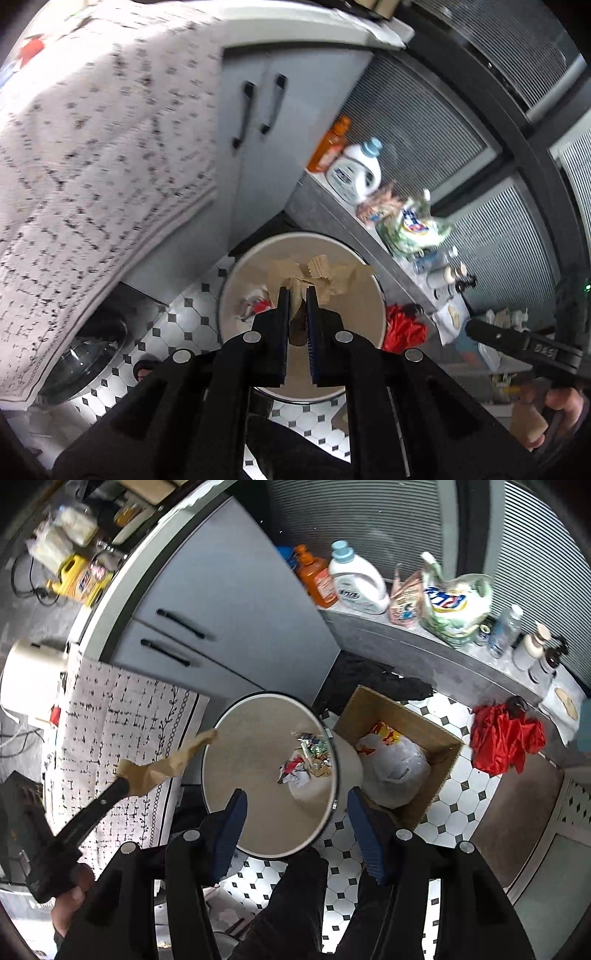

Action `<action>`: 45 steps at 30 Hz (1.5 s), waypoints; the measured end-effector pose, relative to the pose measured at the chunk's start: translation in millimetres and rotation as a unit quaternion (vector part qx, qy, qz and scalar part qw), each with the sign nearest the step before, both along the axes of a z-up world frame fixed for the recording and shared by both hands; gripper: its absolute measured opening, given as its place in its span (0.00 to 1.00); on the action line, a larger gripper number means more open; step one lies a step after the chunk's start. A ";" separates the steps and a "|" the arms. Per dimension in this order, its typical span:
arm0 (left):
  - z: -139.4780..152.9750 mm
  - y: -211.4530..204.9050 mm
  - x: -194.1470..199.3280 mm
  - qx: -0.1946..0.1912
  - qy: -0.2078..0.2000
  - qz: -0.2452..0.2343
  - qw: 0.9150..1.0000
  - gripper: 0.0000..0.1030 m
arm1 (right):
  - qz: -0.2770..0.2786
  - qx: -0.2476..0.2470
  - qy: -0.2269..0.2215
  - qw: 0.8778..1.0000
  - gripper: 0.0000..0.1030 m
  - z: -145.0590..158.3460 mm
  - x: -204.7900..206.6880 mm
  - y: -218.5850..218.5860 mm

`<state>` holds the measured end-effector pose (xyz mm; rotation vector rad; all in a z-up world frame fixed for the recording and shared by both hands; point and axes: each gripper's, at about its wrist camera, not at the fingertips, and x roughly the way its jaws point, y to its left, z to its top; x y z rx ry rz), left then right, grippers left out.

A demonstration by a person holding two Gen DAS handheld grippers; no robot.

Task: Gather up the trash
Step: 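Drop the foil bag and brown paper into the white bin by opening both tools, then move both tools back over the counter toward the remaining trash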

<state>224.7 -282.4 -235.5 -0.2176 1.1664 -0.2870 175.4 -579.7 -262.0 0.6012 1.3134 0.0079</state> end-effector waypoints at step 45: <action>158.2 268.4 7.3 0.070 -0.142 0.181 0.971 0.92 | 0.103 0.049 -0.195 0.974 0.92 117.3 115.1 227.6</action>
